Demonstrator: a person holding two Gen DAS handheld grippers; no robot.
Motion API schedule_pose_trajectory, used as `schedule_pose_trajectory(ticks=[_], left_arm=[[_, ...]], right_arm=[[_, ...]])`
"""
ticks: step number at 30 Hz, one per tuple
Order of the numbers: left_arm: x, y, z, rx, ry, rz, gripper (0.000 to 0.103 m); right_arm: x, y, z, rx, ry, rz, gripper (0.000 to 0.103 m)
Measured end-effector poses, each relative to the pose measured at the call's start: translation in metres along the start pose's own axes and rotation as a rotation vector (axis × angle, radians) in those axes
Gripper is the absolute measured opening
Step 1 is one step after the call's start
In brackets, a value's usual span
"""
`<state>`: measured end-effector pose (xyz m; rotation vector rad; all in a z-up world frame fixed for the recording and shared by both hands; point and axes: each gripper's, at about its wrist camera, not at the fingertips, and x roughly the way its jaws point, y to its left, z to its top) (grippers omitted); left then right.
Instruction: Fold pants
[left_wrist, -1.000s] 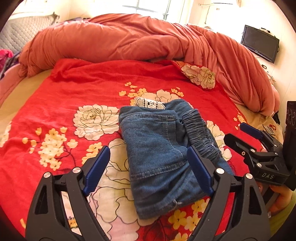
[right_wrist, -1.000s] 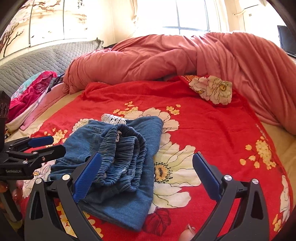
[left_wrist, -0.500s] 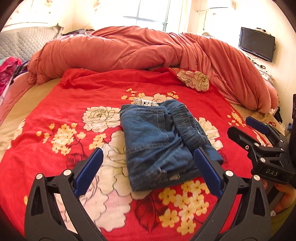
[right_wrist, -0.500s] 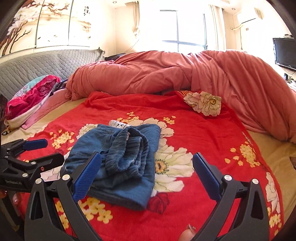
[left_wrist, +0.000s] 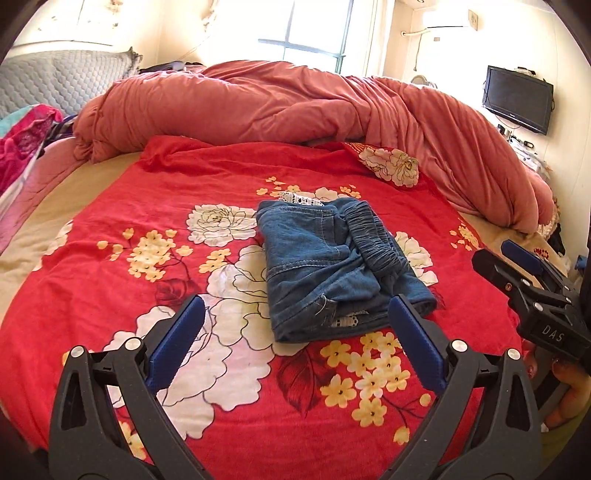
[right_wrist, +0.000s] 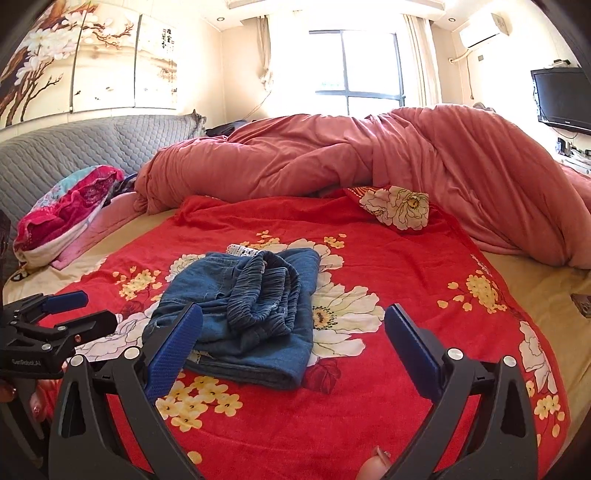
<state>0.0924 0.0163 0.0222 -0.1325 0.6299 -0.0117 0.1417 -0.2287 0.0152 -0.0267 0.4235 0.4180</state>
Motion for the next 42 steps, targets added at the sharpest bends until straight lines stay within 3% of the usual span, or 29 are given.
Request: schedule_pose_trajectory(ticks=[7, 42], left_arm=[[-0.015, -0.001, -0.012, 0.006, 0.0, 0.019, 0.093], [-0.028, -0.017, -0.073, 0.006, 0.157, 0.023, 0.093]], right_arm=[[-0.016, 0.007, -0.012, 0.018, 0.016, 0.013, 0.098], [-0.048, 0.007, -0.068, 0.001, 0.114, -0.04, 0.098]])
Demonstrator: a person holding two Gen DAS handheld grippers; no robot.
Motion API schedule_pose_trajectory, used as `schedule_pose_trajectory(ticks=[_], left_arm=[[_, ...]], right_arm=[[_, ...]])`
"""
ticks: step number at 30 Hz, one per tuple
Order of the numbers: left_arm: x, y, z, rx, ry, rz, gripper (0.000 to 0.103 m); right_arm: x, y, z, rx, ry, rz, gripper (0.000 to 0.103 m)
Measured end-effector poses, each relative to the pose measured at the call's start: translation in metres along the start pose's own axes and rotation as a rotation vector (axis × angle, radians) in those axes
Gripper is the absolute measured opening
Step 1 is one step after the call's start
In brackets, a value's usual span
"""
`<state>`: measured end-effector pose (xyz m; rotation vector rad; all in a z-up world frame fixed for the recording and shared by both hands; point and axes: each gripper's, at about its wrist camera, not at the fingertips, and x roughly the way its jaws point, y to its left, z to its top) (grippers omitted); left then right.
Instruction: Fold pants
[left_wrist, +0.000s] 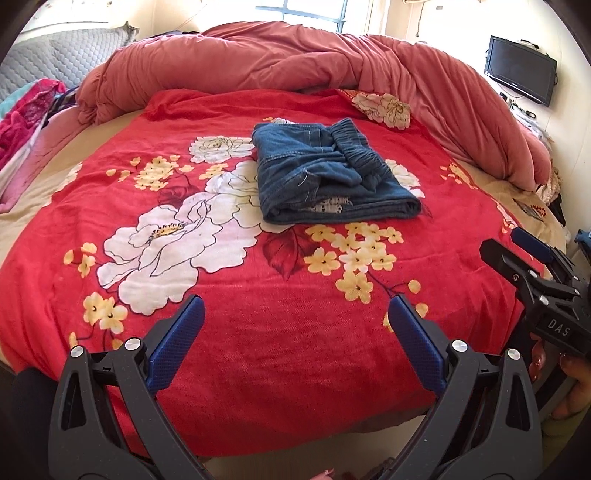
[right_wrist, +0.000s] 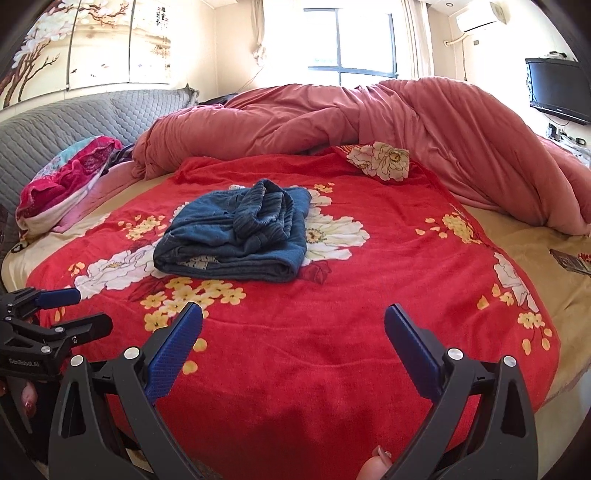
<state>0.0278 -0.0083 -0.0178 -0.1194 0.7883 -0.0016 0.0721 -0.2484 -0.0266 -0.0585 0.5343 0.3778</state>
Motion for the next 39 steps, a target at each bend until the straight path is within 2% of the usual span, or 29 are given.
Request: schedule_pose_trajectory(ticks=[15, 39], left_arm=[[0.015, 0.005, -0.004, -0.026, 0.038, 0.01, 0.093], [0.011, 0.009, -0.001, -0.045, 0.018, 0.023, 0.093]], right_arm=[[0.017, -0.001, -0.01, 0.012, 0.04, 0.012, 0.098], [0.021, -0.003, -0.01, 0.009, 0.049, 0.009, 0.098]])
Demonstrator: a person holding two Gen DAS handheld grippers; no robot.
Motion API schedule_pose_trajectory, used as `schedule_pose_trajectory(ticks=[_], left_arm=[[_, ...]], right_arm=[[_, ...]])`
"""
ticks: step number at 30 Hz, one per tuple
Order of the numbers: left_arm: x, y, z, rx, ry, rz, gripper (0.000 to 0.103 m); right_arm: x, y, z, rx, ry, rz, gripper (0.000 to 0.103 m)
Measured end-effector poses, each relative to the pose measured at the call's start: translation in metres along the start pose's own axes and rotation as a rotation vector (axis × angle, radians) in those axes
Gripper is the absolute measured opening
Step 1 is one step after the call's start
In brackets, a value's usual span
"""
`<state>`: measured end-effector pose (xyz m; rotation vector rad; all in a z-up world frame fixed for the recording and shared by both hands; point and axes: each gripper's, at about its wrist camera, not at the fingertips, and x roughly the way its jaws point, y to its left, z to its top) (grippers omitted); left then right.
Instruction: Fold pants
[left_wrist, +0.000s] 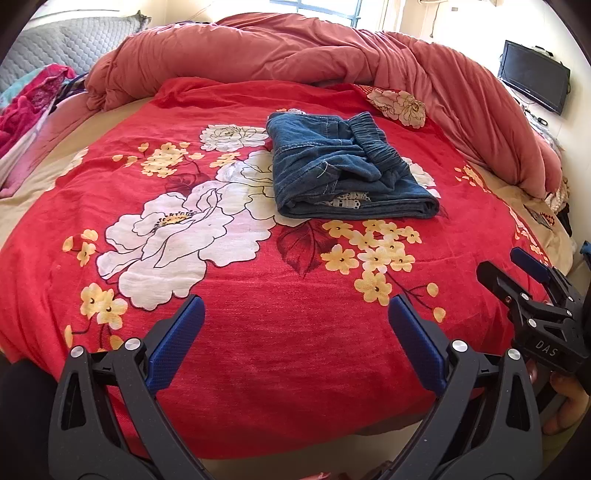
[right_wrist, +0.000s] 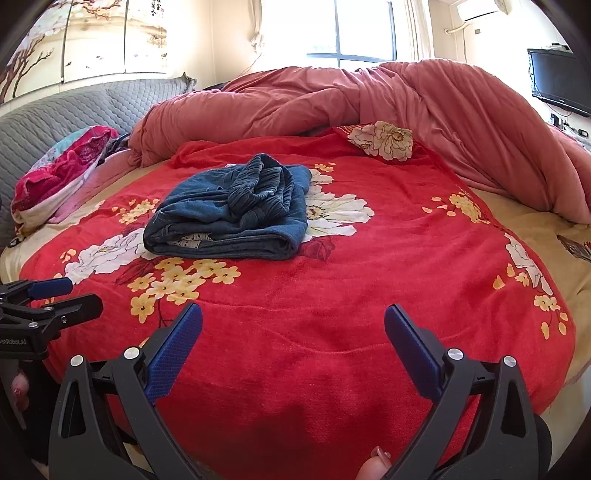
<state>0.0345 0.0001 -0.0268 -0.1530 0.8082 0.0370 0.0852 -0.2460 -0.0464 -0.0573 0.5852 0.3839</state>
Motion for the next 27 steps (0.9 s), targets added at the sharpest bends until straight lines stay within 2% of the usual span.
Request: schedule_pose_trajectory(ticks=[27], left_arm=[[-0.0032, 0.0029, 0.0035, -0.014, -0.009, -0.006, 0.093]], right_arm=[[0.0004, -0.0008, 0.0001, -0.002, 0.0, -0.003, 0.098]])
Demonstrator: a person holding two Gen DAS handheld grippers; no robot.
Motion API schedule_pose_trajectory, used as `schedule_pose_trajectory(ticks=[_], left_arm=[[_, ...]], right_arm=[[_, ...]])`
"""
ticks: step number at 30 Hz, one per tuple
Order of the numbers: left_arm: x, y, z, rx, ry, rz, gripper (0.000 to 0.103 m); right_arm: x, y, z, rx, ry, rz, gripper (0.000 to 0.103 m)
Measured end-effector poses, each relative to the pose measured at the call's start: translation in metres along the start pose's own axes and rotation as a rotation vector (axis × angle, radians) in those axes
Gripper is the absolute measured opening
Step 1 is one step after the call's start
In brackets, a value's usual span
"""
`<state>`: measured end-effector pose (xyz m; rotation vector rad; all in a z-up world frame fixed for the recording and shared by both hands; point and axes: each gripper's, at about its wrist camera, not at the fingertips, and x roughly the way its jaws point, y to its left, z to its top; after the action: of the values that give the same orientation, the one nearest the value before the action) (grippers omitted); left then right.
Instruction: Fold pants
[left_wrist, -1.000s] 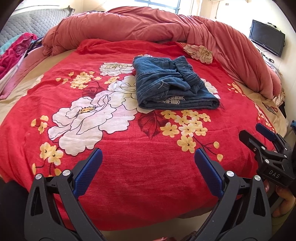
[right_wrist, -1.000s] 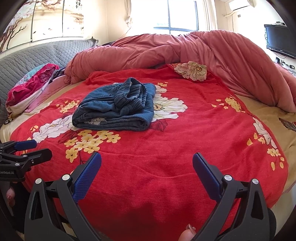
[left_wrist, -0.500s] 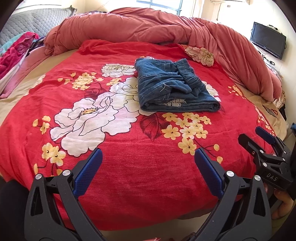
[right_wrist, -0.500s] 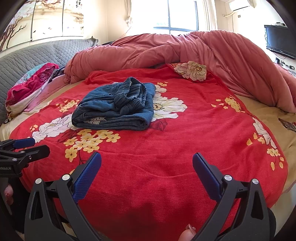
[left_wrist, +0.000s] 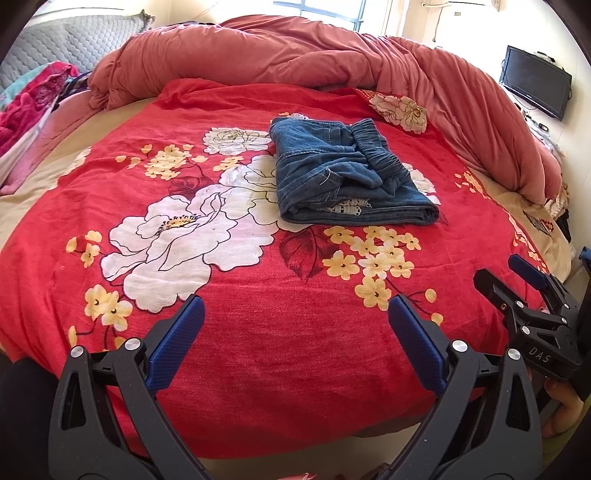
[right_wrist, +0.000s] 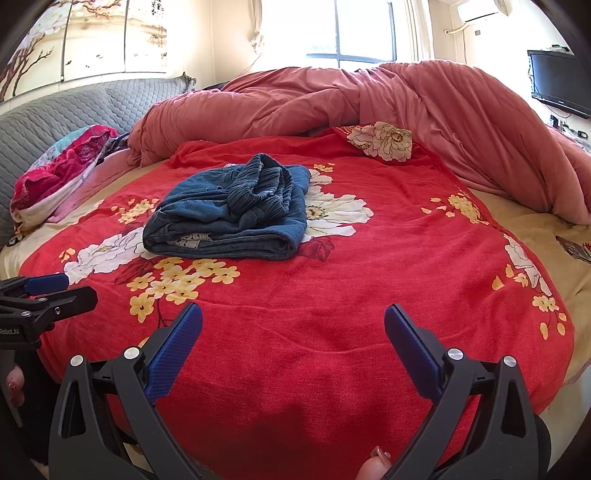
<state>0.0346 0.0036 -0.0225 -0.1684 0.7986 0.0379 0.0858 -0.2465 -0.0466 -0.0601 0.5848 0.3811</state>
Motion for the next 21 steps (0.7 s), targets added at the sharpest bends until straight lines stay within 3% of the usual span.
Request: schedule_pose_trajectory(ticks=[21], left_arm=[[-0.0006, 0.0, -0.001, -0.003, 0.003, -0.006, 0.093]], right_arm=[[0.0016, 0.001, -0.0005, -0.004, 0.006, -0.008, 0.098]])
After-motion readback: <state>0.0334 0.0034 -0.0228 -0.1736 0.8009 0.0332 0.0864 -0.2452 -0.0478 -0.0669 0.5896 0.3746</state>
